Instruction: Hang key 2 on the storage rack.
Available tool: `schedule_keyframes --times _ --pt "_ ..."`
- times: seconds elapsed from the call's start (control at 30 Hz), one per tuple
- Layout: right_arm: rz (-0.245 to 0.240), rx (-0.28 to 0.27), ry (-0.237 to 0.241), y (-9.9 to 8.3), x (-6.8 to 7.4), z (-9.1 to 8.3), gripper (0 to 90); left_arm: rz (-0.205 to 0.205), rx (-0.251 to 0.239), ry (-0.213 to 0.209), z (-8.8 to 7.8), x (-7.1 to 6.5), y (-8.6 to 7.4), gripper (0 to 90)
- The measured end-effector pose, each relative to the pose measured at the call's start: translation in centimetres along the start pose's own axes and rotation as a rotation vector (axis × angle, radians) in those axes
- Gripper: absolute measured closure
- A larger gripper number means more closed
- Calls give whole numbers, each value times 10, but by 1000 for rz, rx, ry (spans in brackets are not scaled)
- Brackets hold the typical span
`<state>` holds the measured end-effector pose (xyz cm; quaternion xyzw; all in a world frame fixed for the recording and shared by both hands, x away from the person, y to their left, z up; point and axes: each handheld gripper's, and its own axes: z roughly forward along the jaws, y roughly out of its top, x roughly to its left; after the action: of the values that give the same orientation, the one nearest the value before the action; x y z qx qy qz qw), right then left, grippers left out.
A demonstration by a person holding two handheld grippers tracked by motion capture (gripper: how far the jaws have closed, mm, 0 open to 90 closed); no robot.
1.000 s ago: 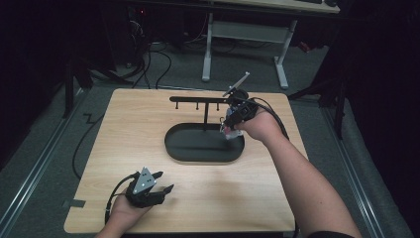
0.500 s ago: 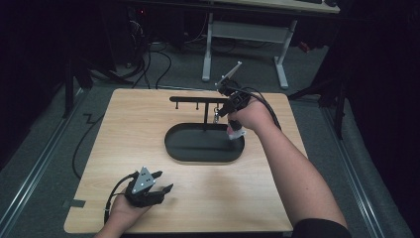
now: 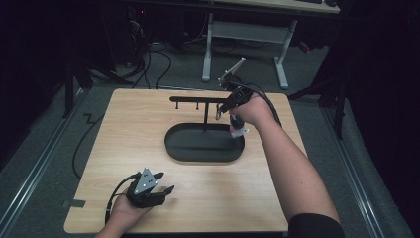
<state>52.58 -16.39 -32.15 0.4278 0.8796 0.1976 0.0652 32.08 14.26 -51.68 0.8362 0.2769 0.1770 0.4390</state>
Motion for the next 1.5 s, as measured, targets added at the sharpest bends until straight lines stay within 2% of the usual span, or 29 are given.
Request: schedule_keyframes --times 0.13,0.2,0.43,0.5,0.6,0.73,0.8,0.9,1.0,1.07,1.17,1.23,1.27,1.3,1.33,1.4,1.47,1.5 --pt "7 4 -6 3 -2 3 889 1 -3 2 0 0 0 397" --pt "31 4 -5 4 -3 4 888 -1 -5 2 0 0 0 397" --pt "33 -2 -31 7 -4 10 878 0 -3 1 -1 1 0 397" --pt "47 -12 -33 6 -4 9 860 -1 -3 0 -1 1 0 397" --pt "28 -30 -34 5 -2 4 831 -1 -2 1 0 1 0 397" --pt "32 -57 -31 -3 4 -4 787 3 2 -2 0 1 0 396" --pt "42 -79 -21 -15 5 -6 722 2 4 -4 1 1 0 396" --pt "45 -85 -17 -24 6 -6 692 6 3 0 2 0 0 396" --pt "23 -101 -11 -42 10 -2 647 5 9 -4 3 -1 0 396" --pt "19 -111 -25 -53 11 0 615 8 13 -2 4 -1 0 396" --pt "19 -137 -17 -70 12 5 567 13 22 -2 5 -2 0 396" --pt "18 -161 -7 -83 12 9 550 8 18 2 6 -2 -1 396" --pt "5 -180 -33 -95 15 14 531 8 19 3 7 -2 -1 396" --pt "5 -180 -33 -95 15 14 531 8 19 3 7 -2 -1 395" --pt "-25 -196 -49 -109 18 21 512 11 25 2 7 -3 -1 395" --pt "-27 -206 -46 -114 19 24 500 10 27 0 8 -3 -1 396" --pt "-12 -237 -44 -130 21 31 477 11 27 -1 8 -4 -1 395" --pt "-1 -257 -35 -143 21 37 456 14 31 -3 8 -5 -1 395"
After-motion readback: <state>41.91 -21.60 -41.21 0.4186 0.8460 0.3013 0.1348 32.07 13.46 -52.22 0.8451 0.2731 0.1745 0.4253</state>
